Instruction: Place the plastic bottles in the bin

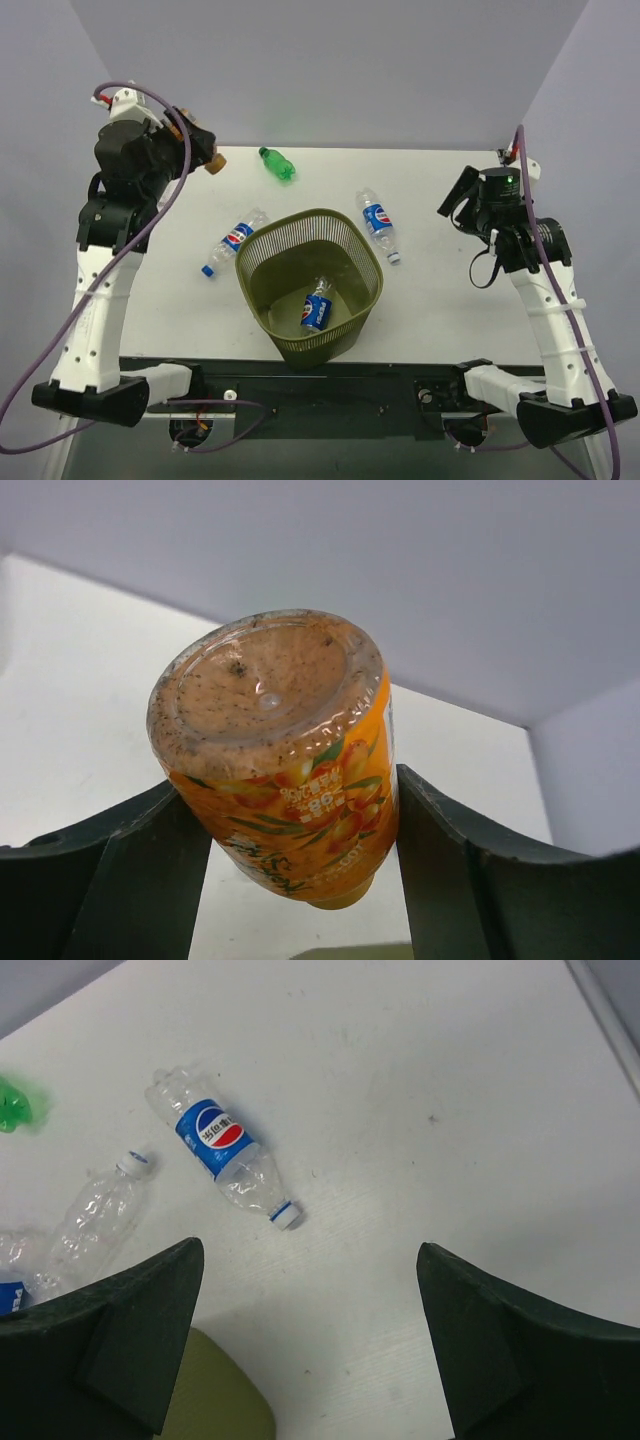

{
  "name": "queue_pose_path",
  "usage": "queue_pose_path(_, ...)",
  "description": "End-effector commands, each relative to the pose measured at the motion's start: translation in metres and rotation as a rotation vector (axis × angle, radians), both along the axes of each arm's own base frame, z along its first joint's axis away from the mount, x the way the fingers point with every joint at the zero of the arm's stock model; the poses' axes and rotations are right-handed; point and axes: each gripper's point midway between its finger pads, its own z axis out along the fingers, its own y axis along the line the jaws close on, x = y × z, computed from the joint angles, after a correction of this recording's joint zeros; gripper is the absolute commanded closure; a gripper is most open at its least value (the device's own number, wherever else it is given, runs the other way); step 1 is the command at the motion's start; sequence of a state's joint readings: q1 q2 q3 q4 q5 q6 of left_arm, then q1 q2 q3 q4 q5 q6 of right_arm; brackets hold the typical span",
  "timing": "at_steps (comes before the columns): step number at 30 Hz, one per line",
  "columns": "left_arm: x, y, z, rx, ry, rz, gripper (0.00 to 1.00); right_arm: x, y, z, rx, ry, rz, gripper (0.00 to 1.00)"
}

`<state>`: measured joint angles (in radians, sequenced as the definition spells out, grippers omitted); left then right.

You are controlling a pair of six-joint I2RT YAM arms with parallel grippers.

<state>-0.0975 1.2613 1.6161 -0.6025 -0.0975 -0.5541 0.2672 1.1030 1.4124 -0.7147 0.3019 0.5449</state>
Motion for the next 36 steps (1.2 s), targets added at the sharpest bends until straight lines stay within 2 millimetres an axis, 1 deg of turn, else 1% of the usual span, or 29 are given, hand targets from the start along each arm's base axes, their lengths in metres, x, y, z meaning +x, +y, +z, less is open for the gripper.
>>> queue_pose_path(1,-0.043,-0.057,0.029,0.129,-0.035,-0.205,0.54,0.011,0.019,-0.043,0.167,0.117,0.043,0.18)
queue_pose_path(2,-0.058,-0.082,0.024,0.147,-0.028,-0.283,0.54,0.01,0.017,-0.052,0.163,0.139,0.025,0.18)
queue_pose_path(3,-0.066,-0.092,0.021,0.156,-0.026,-0.314,0.54,0.012,0.013,-0.055,0.151,0.135,0.007,0.19)
queue_pose_path(4,-0.08,-0.111,0.011,0.181,-0.008,-0.373,0.54,0.01,0.013,-0.065,0.146,0.154,-0.001,0.19)
queue_pose_path(5,-0.086,-0.117,0.008,0.187,-0.003,-0.389,0.54,0.013,0.01,-0.069,0.133,0.154,-0.016,0.19)
queue_pose_path(6,-0.097,-0.132,0.002,0.186,0.007,-0.447,0.54,0.012,0.009,-0.08,0.126,0.176,-0.018,0.18)
queue_pose_path(8,-0.111,-0.151,-0.004,0.148,0.017,-0.525,0.54,0.019,0.011,-0.093,0.121,0.179,-0.007,0.16)
queue_pose_path(10,-0.123,-0.166,-0.01,0.123,0.043,-0.59,0.54,0.029,0.012,-0.109,0.112,0.197,-0.014,0.15)
queue_pose_path(13,-0.14,-0.18,-0.022,0.137,0.093,-0.662,0.54,0.055,0.019,-0.134,0.112,0.228,-0.006,0.14)
queue_pose_path(14,-0.144,-0.182,-0.028,0.143,0.115,-0.68,0.53,0.069,0.031,-0.134,0.148,0.202,0.037,0.14)
queue_pose_path(15,-0.148,-0.188,-0.033,0.14,0.131,-0.712,0.54,0.077,0.037,-0.151,0.152,0.241,0.065,0.14)
queue_pose_path(16,-0.15,-0.191,-0.038,0.138,0.146,-0.724,0.52,0.088,0.049,-0.149,0.186,0.229,0.11,0.14)
queue_pose_path(17,-0.154,-0.194,-0.042,0.141,0.156,-0.744,0.5,0.095,0.058,-0.167,0.186,0.278,0.156,0.15)
queue_pose_path(18,-0.153,-0.196,-0.05,0.149,0.182,-0.743,0.38,0.103,0.065,-0.181,0.176,0.32,0.176,0.15)
queue_pose_path(19,-0.152,-0.197,-0.056,0.156,0.201,-0.743,0.28,0.109,0.067,-0.183,0.146,0.325,0.197,0.15)
queue_pose_path(20,-0.153,-0.198,-0.058,0.161,0.209,-0.743,0.16,0.116,0.072,-0.194,0.127,0.355,0.213,0.15)
queue_pose_path(21,-0.151,-0.196,-0.061,0.169,0.222,-0.723,0.11,0.124,0.077,-0.19,0.103,0.345,0.24,0.15)
queue_pose_path(22,-0.151,-0.195,-0.06,0.173,0.221,-0.72,0.05,0.127,0.078,-0.204,0.088,0.383,0.248,0.15)
queue_pose_path(23,-0.148,-0.194,-0.06,0.179,0.222,-0.702,0.05,0.133,0.084,-0.202,0.079,0.377,0.273,0.15)
queue_pose_path(24,-0.148,-0.193,-0.059,0.181,0.219,-0.696,0.04,0.135,0.088,-0.214,0.083,0.407,0.291,0.15)
queue_pose_path(25,-0.147,-0.191,-0.055,0.183,0.213,-0.686,0.04,0.139,0.094,-0.214,0.07,0.404,0.315,0.15)
queue_pose_path(26,-0.147,-0.19,-0.054,0.184,0.211,-0.683,0.04,0.141,0.097,-0.226,0.063,0.428,0.326,0.15)
queue_pose_path(27,-0.147,-0.188,-0.05,0.187,0.205,-0.675,0.04,0.146,0.102,-0.223,0.045,0.419,0.352,0.15)
queue_pose_path(28,-0.147,-0.187,-0.047,0.188,0.198,-0.671,0.04,0.145,0.102,-0.237,0.029,0.463,0.354,0.15)
queue_pose_path(29,-0.146,-0.184,-0.045,0.195,0.198,-0.661,0.04,0.15,0.108,-0.236,0.019,0.46,0.377,0.15)
queue_pose_path(30,-0.146,-0.182,-0.043,0.195,0.193,-0.648,0.04,0.149,0.108,-0.249,0.013,0.497,0.383,0.15)
queue_pose_path(31,-0.144,-0.177,-0.04,0.196,0.187,-0.622,0.03,0.154,0.113,-0.249,0.011,0.494,0.39,0.15)
queue_pose_path(32,-0.142,-0.172,-0.037,0.202,0.181,-0.599,0.03,0.152,0.112,-0.259,0.007,0.528,0.39,0.15)
queue_pose_path(36,-0.134,-0.144,-0.023,0.133,0.171,-0.501,0.03,0.153,0.115,-0.273,0.017,0.561,0.387,0.16)
